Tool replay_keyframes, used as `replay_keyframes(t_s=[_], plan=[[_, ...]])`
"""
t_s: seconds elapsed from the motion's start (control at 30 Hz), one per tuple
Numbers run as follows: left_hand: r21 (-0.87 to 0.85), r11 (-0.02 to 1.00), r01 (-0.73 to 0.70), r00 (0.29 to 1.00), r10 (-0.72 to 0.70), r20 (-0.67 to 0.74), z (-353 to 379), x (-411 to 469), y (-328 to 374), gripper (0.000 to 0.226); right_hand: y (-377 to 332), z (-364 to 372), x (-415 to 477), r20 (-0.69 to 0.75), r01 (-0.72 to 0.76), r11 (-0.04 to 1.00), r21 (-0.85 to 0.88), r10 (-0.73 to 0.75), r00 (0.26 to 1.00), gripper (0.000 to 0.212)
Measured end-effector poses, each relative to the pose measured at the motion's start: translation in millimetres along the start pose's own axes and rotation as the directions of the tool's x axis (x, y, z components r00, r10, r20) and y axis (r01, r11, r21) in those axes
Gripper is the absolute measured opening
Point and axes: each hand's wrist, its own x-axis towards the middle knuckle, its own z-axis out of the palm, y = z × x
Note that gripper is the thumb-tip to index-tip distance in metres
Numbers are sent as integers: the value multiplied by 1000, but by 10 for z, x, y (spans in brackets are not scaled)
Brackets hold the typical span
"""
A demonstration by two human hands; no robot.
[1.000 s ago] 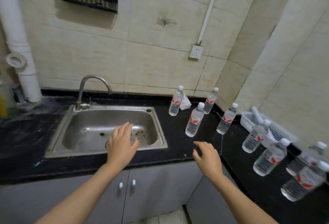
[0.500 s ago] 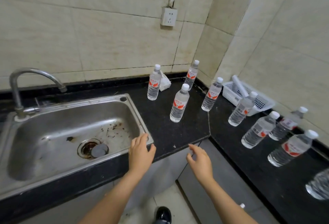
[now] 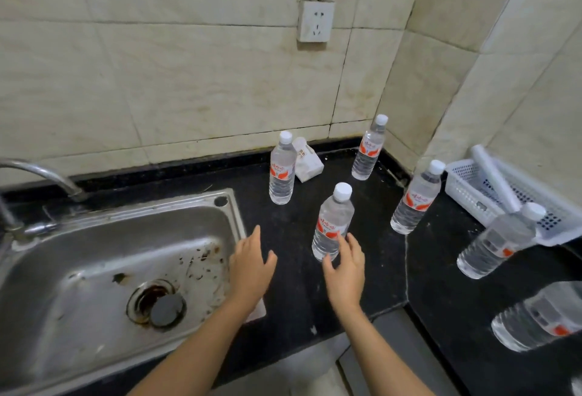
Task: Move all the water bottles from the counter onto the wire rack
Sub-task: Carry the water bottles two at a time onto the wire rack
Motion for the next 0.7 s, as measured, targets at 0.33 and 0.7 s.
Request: replay_keyframes(t_s=[0.33,0.7], plan=[[-50,997,52,999,-52,-3,260,802,8,73,-62,429,542,-119,-135,987,83,144,982,95],[-196,977,83,993,-64,102,486,2056,112,108,-150,597,1167,-141,-397,875,277,446,884,101]])
